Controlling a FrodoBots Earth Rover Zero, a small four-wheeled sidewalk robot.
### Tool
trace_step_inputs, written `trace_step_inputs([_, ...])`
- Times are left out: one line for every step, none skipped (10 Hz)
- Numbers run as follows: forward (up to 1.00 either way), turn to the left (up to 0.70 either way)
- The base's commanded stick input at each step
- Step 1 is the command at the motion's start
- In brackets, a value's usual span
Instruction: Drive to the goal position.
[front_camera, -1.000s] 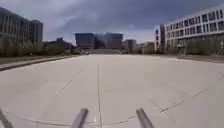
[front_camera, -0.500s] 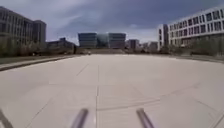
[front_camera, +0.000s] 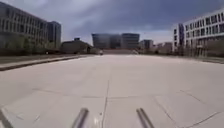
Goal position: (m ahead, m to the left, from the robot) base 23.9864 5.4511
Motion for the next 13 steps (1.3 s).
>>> trace_step_inputs([1.00, 0.02])
trace_step_inputs([1.00, 0.01])
trace_step_inputs([1.00, 0.00])
trace_step_inputs([1.00, 0.00])
trace_step_inputs([1.00, 0.00])
trace_step_inputs([1.00, 0.00])
trace_step_inputs([1.00, 0.00])
trace_step_inputs([1.00, 0.00])
trace_step_inputs([1.00, 0.00])
trace_step_inputs([1.00, 0.00])
trace_step_inputs([1.00, 0.00])
trace_step_inputs([1.00, 0.00])
trace_step_inputs([1.00, 0.00])
